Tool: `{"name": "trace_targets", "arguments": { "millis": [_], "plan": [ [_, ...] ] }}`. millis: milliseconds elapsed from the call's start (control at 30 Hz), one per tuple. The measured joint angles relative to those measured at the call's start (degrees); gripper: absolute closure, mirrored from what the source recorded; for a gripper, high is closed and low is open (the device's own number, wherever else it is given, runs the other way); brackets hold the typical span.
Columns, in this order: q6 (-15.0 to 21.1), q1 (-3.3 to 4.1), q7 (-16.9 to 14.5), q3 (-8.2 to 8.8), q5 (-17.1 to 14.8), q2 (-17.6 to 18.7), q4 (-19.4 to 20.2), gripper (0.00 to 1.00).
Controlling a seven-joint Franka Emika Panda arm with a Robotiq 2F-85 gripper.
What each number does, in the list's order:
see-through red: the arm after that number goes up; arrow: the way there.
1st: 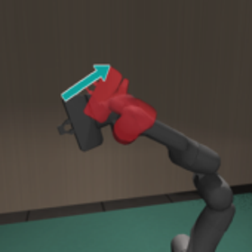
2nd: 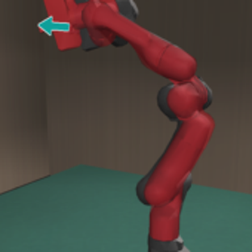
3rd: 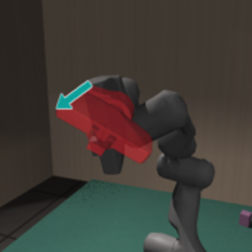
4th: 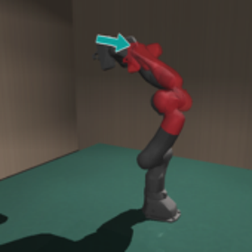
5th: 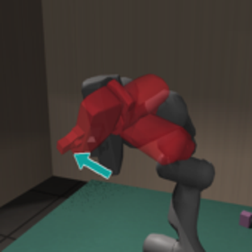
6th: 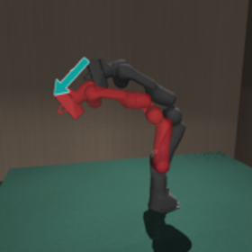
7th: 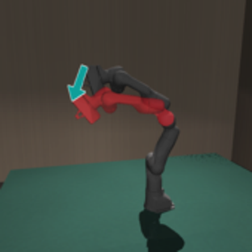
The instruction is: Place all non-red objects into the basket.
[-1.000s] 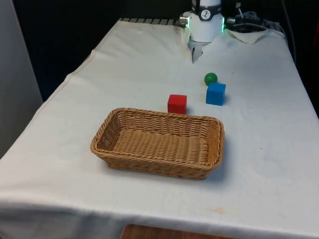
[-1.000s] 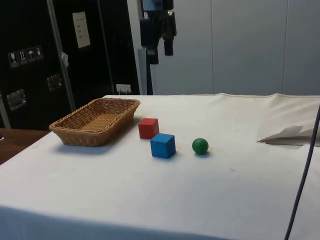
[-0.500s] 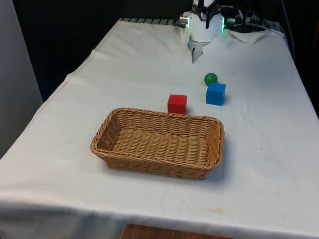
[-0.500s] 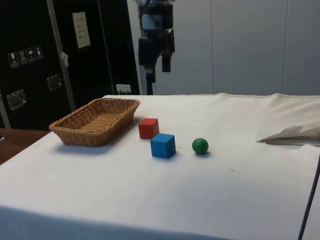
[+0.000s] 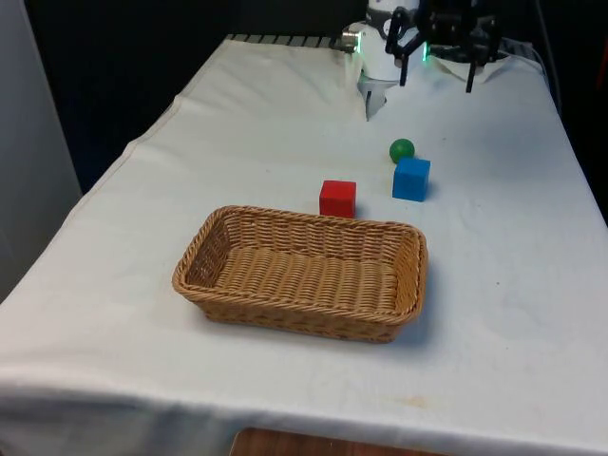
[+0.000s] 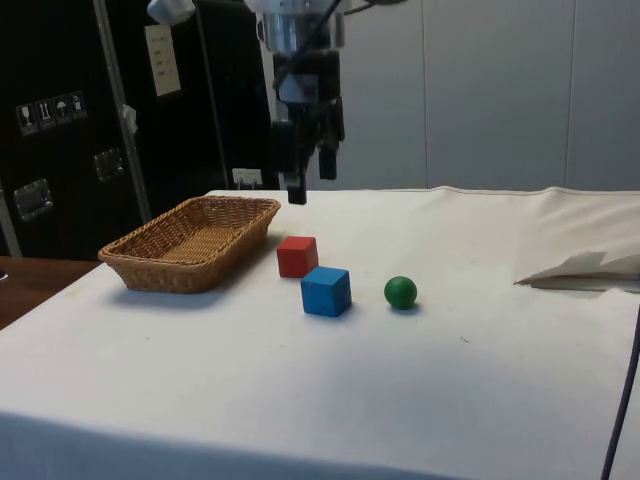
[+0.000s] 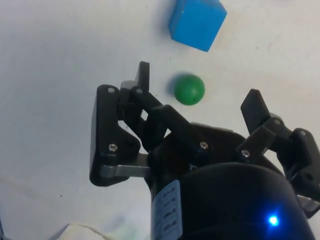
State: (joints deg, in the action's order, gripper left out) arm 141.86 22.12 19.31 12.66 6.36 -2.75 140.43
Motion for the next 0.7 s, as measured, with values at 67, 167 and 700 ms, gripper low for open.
{"name": "trace_targets", "arguments": {
  "millis": [67,167,700],
  "plan": [
    [1.7,-0.34,-1.1,0.23,-0.5,1.3,0.4,0.00],
    [2.9,-0.52,-2.0,0.46,-0.7,2.3,0.5,0.00],
    [8.5,-1.83,-10.0,0.92,-5.4,7.0,0.7,0.00]
  ]
}}
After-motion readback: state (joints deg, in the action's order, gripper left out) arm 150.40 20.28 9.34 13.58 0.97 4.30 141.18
